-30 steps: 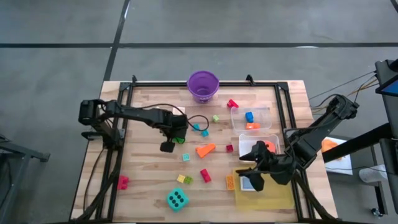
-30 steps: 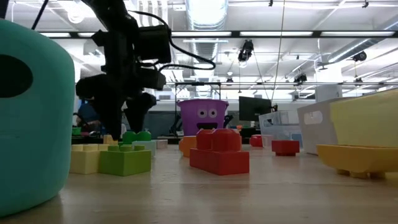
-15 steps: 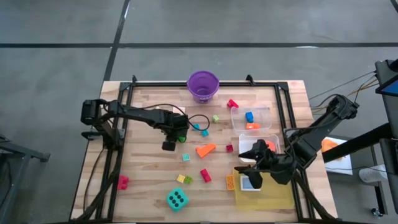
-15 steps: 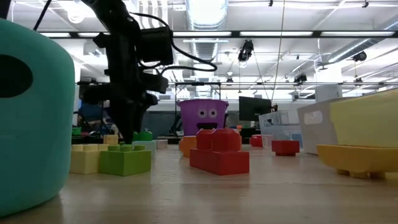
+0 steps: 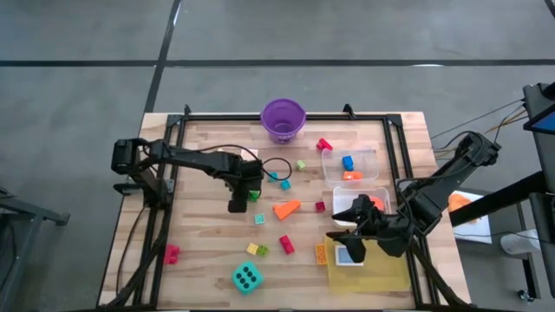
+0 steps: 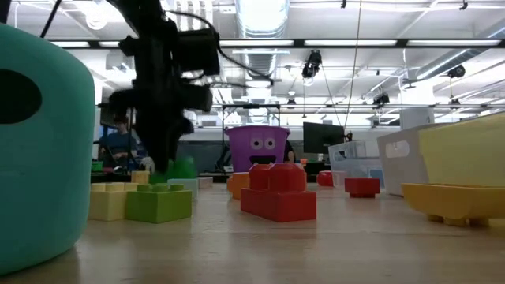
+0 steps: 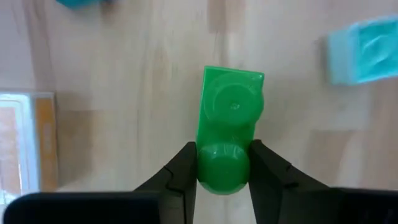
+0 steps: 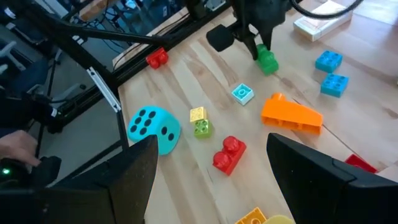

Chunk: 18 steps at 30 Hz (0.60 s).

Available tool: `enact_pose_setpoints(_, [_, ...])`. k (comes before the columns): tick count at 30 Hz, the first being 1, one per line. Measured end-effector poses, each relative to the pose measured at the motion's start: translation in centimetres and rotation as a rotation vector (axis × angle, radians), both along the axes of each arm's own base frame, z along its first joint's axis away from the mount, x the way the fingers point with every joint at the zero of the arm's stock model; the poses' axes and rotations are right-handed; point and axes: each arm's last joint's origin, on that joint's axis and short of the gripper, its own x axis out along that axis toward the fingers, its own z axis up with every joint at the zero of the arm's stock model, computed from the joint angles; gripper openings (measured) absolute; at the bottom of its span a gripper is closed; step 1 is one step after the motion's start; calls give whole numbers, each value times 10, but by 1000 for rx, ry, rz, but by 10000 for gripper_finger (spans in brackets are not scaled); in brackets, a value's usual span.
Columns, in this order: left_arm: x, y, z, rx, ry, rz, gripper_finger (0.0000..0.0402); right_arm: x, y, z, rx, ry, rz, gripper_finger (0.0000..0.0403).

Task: Pick & Place Toys
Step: Put the dark green game piece into the transparent bin

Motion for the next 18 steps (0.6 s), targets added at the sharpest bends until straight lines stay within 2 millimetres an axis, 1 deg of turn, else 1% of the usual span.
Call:
enact_pose_setpoints(3, [-1, -1, 19, -53, -64, 66, 95, 0, -1, 1, 1, -25, -52, 292])
enact_pose_setpoints(6, [-4, -4, 40, -151, -164, 117, 95, 3, -6, 1, -3, -42, -104, 292])
enact_pose_setpoints(10, [-6, -9, 73, -403, -347, 192, 95, 9, -15, 4, -159, -27, -67, 292])
enact_pose_setpoints(14, [-1, -15, 110, -641, -549, 333, 95, 20, -30, 15, -310, -35, -86, 292])
enact_pose_setpoints(18, [1, -18, 148, -821, -774, 389, 95, 30, -48, 36, -413, -52, -146, 292])
